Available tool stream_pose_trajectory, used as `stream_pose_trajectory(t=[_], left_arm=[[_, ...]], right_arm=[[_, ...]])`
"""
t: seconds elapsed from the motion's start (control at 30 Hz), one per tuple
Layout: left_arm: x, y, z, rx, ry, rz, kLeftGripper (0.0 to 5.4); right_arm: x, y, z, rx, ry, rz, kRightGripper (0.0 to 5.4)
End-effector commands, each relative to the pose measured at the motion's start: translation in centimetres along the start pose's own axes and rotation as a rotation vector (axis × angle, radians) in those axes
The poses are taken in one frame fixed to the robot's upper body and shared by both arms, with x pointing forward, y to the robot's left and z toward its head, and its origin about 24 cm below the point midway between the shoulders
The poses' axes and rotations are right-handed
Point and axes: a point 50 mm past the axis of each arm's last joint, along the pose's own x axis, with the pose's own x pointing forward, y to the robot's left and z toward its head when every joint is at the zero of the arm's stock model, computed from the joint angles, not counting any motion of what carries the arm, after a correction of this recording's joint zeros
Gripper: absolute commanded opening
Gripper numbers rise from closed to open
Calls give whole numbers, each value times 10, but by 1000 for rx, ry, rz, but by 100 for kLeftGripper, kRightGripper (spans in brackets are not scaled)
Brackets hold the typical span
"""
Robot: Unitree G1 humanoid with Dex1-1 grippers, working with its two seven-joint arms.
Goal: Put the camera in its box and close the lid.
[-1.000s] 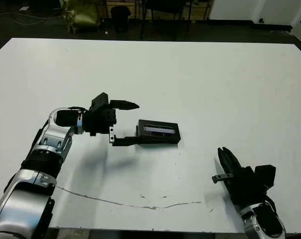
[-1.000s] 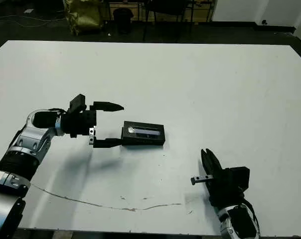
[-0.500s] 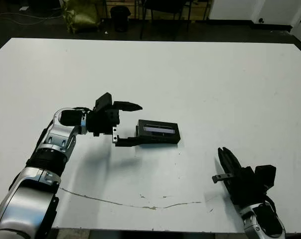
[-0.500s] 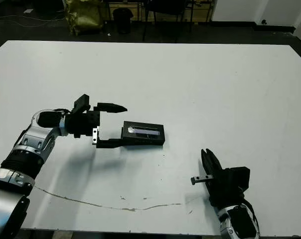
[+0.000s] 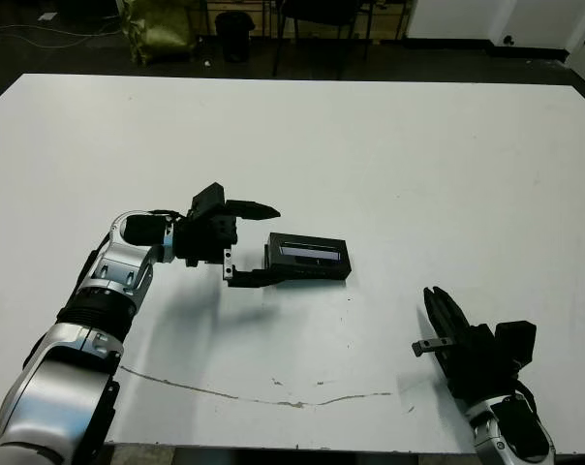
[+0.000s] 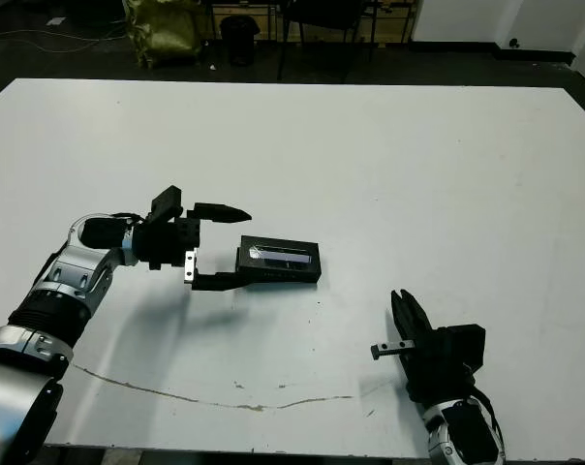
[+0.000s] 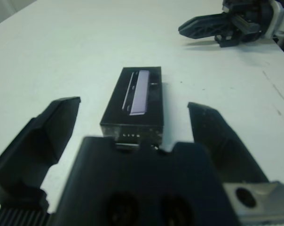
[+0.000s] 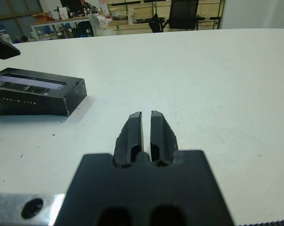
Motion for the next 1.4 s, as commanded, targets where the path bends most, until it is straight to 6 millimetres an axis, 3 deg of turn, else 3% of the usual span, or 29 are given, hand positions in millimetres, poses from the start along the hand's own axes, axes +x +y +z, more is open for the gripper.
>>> stream_pose_trajectory(t=[0.03, 0.73, 1.4], left_arm=[[0, 0, -5, -14, 42, -1, 539], [4, 1, -13, -33, 50, -4, 539], [5, 1, -16, -172, 52, 4, 539]], right_arm=[[-4, -3, -10, -3, 62, -24, 0], [-5, -3, -8, -2, 57, -33, 0], [-6, -2, -7, -4, 56, -37, 0]])
